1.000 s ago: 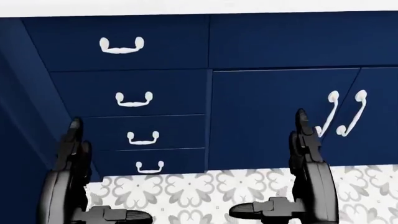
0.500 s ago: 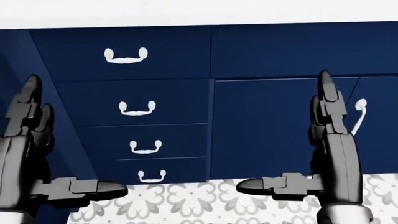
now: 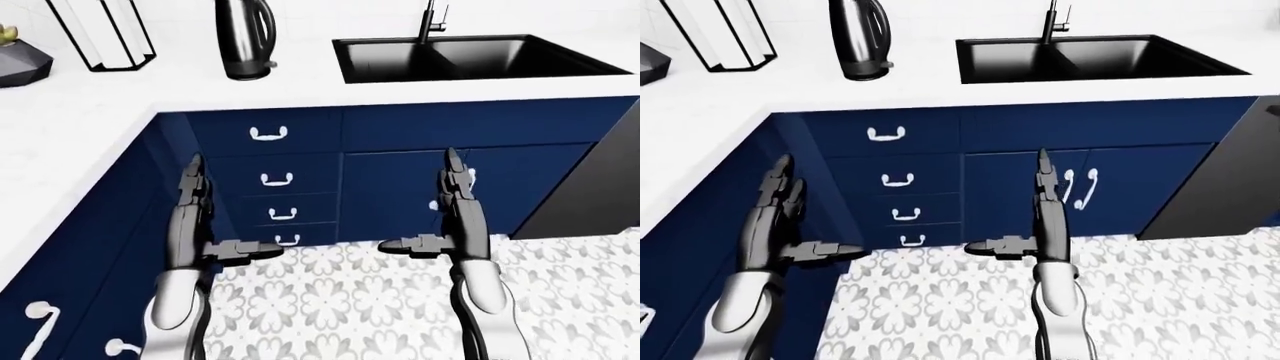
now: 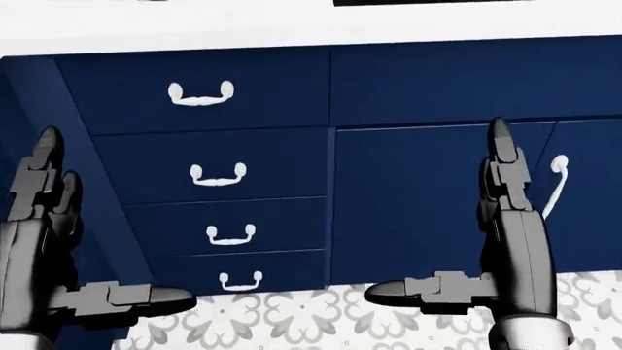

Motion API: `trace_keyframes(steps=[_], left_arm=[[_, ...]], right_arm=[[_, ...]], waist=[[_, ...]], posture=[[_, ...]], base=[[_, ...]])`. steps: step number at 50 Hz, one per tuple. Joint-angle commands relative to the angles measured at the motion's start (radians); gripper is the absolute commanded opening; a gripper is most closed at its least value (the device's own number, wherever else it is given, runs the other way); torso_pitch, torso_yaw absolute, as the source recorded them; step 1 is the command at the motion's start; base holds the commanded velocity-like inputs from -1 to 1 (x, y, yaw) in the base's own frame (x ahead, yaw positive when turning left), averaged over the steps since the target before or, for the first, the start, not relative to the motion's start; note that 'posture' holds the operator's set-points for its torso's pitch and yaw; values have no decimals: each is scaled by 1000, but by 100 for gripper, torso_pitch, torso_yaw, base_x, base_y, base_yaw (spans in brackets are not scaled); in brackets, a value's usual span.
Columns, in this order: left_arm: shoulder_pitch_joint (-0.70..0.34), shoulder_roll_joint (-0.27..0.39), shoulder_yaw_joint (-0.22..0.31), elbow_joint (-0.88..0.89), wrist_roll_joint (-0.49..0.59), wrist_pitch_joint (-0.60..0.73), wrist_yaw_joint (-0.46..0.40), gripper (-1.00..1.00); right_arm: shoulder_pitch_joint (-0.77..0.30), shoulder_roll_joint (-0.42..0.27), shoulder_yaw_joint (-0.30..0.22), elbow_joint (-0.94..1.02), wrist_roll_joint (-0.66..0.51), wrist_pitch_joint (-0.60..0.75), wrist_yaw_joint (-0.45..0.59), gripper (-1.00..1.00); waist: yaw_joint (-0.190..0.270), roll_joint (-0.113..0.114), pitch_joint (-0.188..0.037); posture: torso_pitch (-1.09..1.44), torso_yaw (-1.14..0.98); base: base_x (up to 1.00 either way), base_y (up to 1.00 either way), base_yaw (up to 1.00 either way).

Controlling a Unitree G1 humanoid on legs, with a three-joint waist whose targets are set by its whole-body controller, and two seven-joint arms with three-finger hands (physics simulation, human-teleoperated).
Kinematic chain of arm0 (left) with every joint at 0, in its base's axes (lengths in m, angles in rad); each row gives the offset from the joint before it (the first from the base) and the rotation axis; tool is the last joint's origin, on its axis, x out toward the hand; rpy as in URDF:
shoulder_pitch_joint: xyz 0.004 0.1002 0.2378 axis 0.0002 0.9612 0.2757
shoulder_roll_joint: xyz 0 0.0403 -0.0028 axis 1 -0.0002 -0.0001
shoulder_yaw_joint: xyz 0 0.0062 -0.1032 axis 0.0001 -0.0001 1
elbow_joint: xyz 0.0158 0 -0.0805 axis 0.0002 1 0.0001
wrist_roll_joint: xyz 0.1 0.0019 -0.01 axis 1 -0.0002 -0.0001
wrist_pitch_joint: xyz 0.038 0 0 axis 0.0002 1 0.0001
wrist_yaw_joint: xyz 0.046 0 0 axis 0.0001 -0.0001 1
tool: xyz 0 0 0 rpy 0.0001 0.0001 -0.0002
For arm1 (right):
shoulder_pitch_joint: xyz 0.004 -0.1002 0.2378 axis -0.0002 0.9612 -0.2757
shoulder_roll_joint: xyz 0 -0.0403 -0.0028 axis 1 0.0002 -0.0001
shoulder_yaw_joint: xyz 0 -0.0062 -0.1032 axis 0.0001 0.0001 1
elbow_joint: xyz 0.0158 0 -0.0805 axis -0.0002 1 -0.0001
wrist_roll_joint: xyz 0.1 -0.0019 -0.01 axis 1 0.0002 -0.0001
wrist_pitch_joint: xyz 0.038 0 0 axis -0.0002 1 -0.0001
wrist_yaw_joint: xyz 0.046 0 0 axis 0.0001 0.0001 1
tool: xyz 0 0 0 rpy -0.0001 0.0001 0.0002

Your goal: Press down the lever to turn on the electric kettle.

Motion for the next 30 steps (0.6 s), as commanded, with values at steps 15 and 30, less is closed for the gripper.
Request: trace_keyframes(steps=[15, 30], left_arm=[[0, -5, -9, -70, -4, -33, 7, 100], [11, -6, -8, -60, -8, -55, 2, 100]], right_arm=[[-19, -6, -1, -51, -8, -26, -3, 100], [-19, -3, 1, -48, -10, -25, -5, 100]], waist=[[1, -52, -13], [3, -15, -15]], posture=[[0, 0], [0, 0]], base=[[0, 0, 24], [0, 0, 27]])
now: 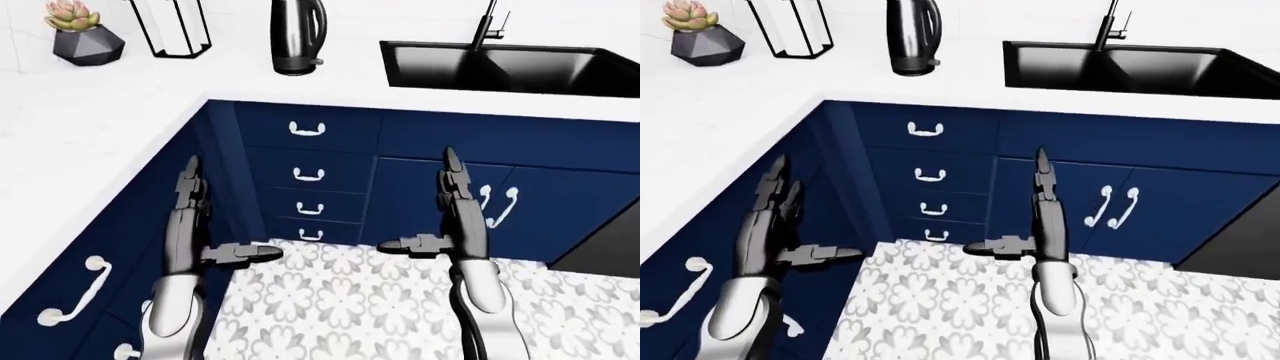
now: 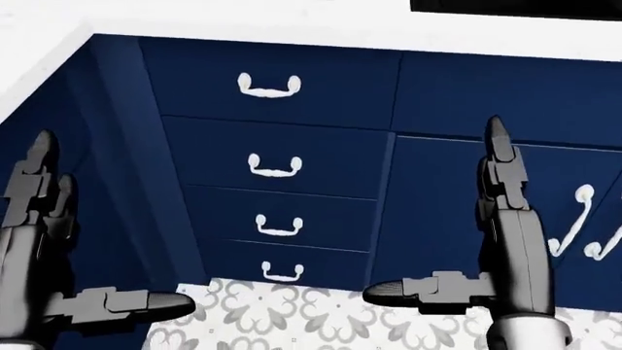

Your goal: Press down the lever to turn on the electric kettle.

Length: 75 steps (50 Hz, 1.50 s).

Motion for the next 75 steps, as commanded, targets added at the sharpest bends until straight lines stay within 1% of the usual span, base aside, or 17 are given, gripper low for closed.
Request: trace_keyframes(steps=[1, 5, 6, 11, 23, 25, 32, 38, 41, 42, 45, 50, 55, 56, 63, 67, 75], left_arm=[[-18, 1, -6, -37, -2, -34, -3, 100], [-19, 2, -9, -45, 0, -27, -7, 100], [-22, 2, -9, -51, 0, -21, -8, 100], [-39, 7, -8, -77, 5, 8, -14, 100], [-78, 18, 4, -169, 14, 96, -21, 100], [-81, 19, 4, -183, 17, 109, -21, 100], [-89, 21, 13, -200, 12, 118, -21, 100], [-89, 23, 16, -192, 10, 109, -19, 100], [-91, 24, 19, -191, 8, 110, -20, 100], [-90, 24, 19, -192, 8, 110, -20, 100], [-88, 24, 18, -195, 9, 111, -19, 100], [-82, 22, 17, -191, 9, 102, -18, 100], [-81, 22, 17, -190, 9, 101, -18, 100], [-82, 22, 16, -191, 8, 103, -18, 100], [-80, 22, 15, -191, 12, 105, -18, 100], [-82, 23, 19, -191, 11, 105, -19, 100], [-79, 22, 19, -183, 11, 98, -18, 100]], right_arm=[[-18, -4, -6, -40, 1, -35, -9, 100], [-21, -6, -7, -42, 18, -32, -3, 100], [-22, -8, -9, -43, 19, -32, -2, 100], [-26, -13, -5, -71, -4, -14, 7, 100], [-76, -13, 11, -151, -36, 73, 39, 100], [-83, -12, 17, -157, -41, 82, 41, 100], [-94, -10, 23, -166, -48, 97, 48, 100], [-94, -8, 24, -164, -51, 95, 47, 100], [-96, -9, 24, -164, -52, 97, 47, 100], [-95, -9, 24, -164, -52, 96, 47, 100], [-94, -8, 24, -159, -50, 91, 48, 100], [-93, -8, 27, -159, -54, 92, 48, 100], [-93, -8, 26, -160, -55, 93, 49, 100], [-93, -8, 26, -159, -55, 93, 49, 100], [-91, -7, 26, -164, -53, 98, 49, 100], [-89, -5, 30, -167, -56, 102, 47, 100], [-87, -5, 28, -168, -51, 103, 48, 100]], waist=[[-4, 1, -10], [10, -60, -4], [5, -29, -4], [-5, 4, -21], [-12, 5, -52], [-13, 6, -22], [-15, -20, -7], [-17, 17, -9], [-18, 79, -11], [-13, 54, -4], [-8, 62, -4], [-6, 28, -2], [3, -50, -25], [-12, -27, -11], [-16, 4, 5], [-22, 90, -14], [-7, 31, -7]], posture=[[0, 0], [0, 0], [0, 0], [0, 0], [0, 0], [0, 0], [0, 0], [0, 0], [0, 0], [0, 0], [0, 0], [0, 0], [0, 0], [0, 0], [0, 0], [0, 0], [0, 0]], base=[[0, 0, 27], [0, 0, 0], [0, 0, 0], [0, 0, 0], [2, 0, 0], [11, 0, 0], [12, 0, 0], [13, 0, 0], [12, 0, 0], [13, 0, 0], [13, 0, 0], [13, 0, 0], [13, 0, 0], [13, 0, 0], [13, 0, 0], [13, 0, 0], [13, 0, 0]])
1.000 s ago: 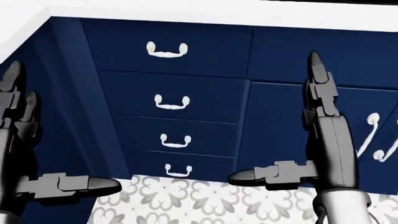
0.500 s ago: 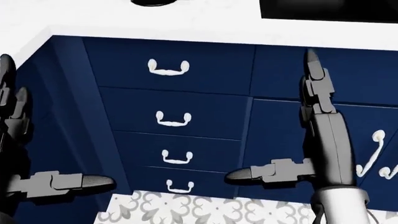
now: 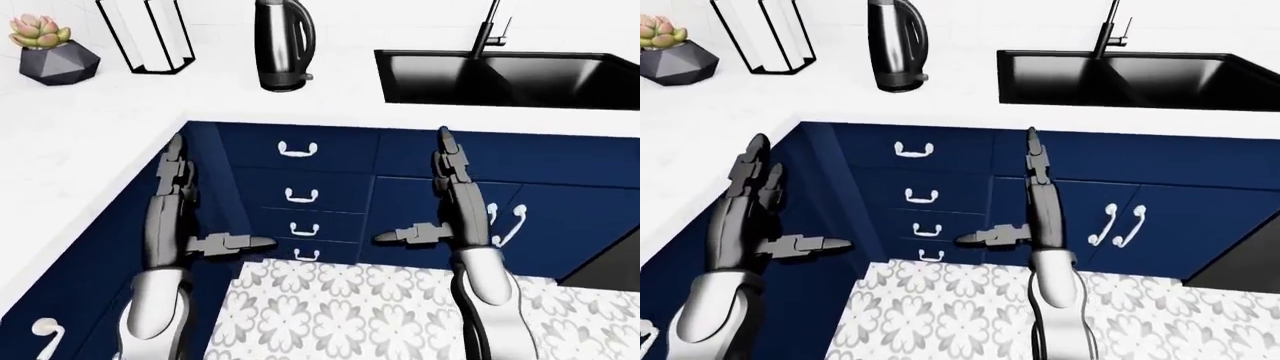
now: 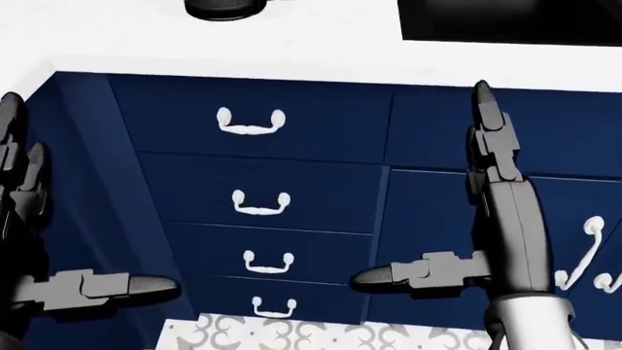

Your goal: Press down the lever to turn on the electric kettle.

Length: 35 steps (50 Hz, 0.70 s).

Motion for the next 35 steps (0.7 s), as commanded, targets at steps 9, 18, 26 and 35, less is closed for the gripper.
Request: trace_keyframes(steps=[9, 18, 26, 35], left_arm=[[-23, 2, -5, -47, -3, -23, -3, 100], [-20, 1, -5, -46, -2, -27, -3, 100], [-17, 1, -6, -54, -2, -21, -3, 100], [-33, 6, -3, -44, -3, -17, -5, 100]], right_arm=[[-18, -5, -6, -52, -2, -24, -9, 100], [-17, -3, 0, -53, -3, -21, -11, 100], [-13, 0, 4, -44, -5, -29, -15, 100], [-16, 1, 2, -41, -1, -27, -17, 100]], waist=[[-14, -60, -19], [-19, 64, -24], [-2, 4, -10], [-12, -50, -15]], posture=[[0, 0], [0, 0], [0, 0], [0, 0]], base=[[13, 0, 0], [13, 0, 0], [13, 0, 0], [13, 0, 0]])
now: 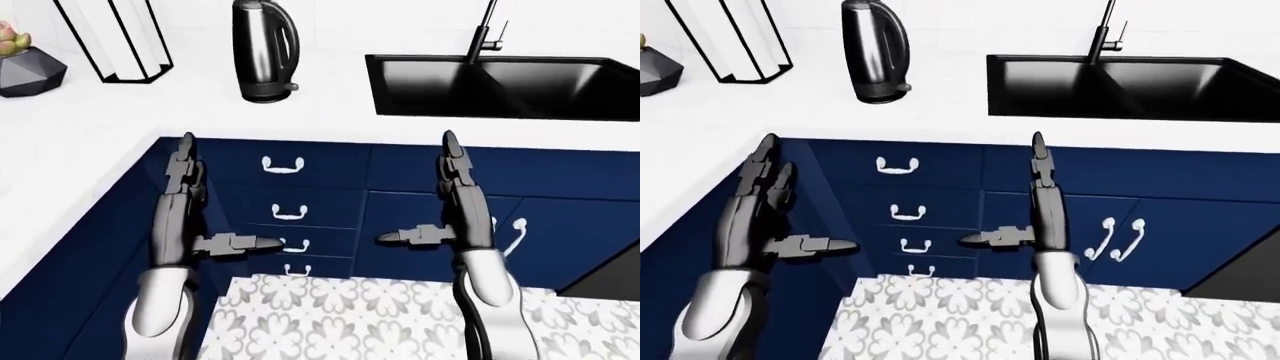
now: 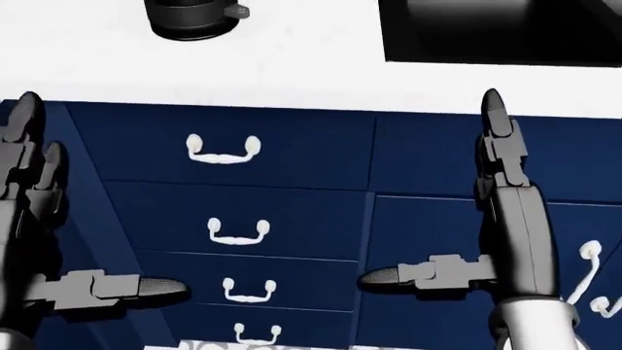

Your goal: Press down the lever to turn on the electric kettle.

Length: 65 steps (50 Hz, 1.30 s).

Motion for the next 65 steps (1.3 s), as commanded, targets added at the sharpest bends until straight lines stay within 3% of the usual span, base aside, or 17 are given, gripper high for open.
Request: trace_keyframes(steps=[1, 5, 8, 9, 11, 16, 18, 20, 21, 23, 29, 34, 35, 45, 51, 61, 65], left_arm=[[-25, 10, 16, -42, 7, -35, 9, 100], [-33, 13, 15, -43, 7, -27, 8, 100], [-34, 13, 15, -46, 7, -23, 7, 100], [-36, 14, 15, -47, 8, -21, 7, 100], [-36, 14, 18, -46, 7, -21, 7, 100], [-39, 14, 13, -51, 8, -13, 6, 100], [-38, 14, 14, -53, 8, -12, 5, 100], [-36, 13, 13, -52, 8, -15, 5, 100], [-34, 13, 12, -52, 9, -17, 6, 100], [-36, 13, 13, -55, 9, -13, 5, 100], [-29, 11, 14, -51, 8, -23, 5, 100], [-24, 9, 14, -49, 7, -28, 6, 100], [-23, 8, 14, -49, 7, -29, 6, 100], [-17, 5, 8, -60, 10, -25, 6, 100], [-18, 6, 8, -57, 9, -27, 5, 100], [-13, 4, 11, -62, 5, -30, 5, 100], [-13, 5, 14, -64, 3, -28, 4, 100]], right_arm=[[-29, 2, 14, -47, 5, -37, 1, 100], [-32, 1, 14, -45, 5, -34, -1, 100], [-34, 1, 16, -47, 4, -30, -1, 100], [-35, 1, 17, -44, 4, -32, -1, 100], [-36, 0, 15, -40, 5, -35, -1, 100], [-38, 0, 18, -42, -1, -28, -2, 100], [-38, 0, 19, -44, -2, -26, -2, 100], [-39, 1, 20, -42, -3, -27, -2, 100], [-38, 1, 20, -43, -4, -26, -3, 100], [-39, 2, 21, -46, -5, -23, -2, 100], [-37, 2, 22, -45, -5, -26, -3, 100], [-37, 4, 23, -42, -5, -29, -3, 100], [-37, 4, 24, -41, -4, -30, -3, 100], [-38, 3, 24, -49, -4, -34, 0, 100], [-38, 3, 23, -50, -3, -34, 1, 100], [-37, 4, 25, -56, -3, -29, 2, 100], [-38, 4, 26, -52, -3, -31, 3, 100]], waist=[[6, 3, -14], [2, 49, -3], [0, 138, -28], [13, 88, -17], [13, 101, -12], [15, 56, -12], [19, 16, -7], [16, -58, -27], [1, -13, -16], [1, -28, -19], [-3, 26, -5], [-6, 135, -25], [2, 91, -21], [10, 53, -16], [24, -40, -14], [-3, 28, 5], [-6, 128, -29]], posture=[[0, 0], [0, 0], [0, 0], [0, 0], [0, 0], [0, 0], [0, 0], [0, 0], [0, 0], [0, 0], [0, 0], [0, 0], [0, 0], [0, 0], [0, 0], [0, 0], [0, 0]], base=[[12, 0, 0], [13, 0, 0], [12, 0, 0], [13, 0, 0], [14, 0, 0], [13, 2, 0], [13, 11, 0], [12, 14, 0], [12, 14, 0], [11, 15, 0], [11, 15, 0], [10, 21, 0], [10, 21, 0], [13, 10, 0], [35, 0, 0], [36, 0, 0], [37, 0, 0]])
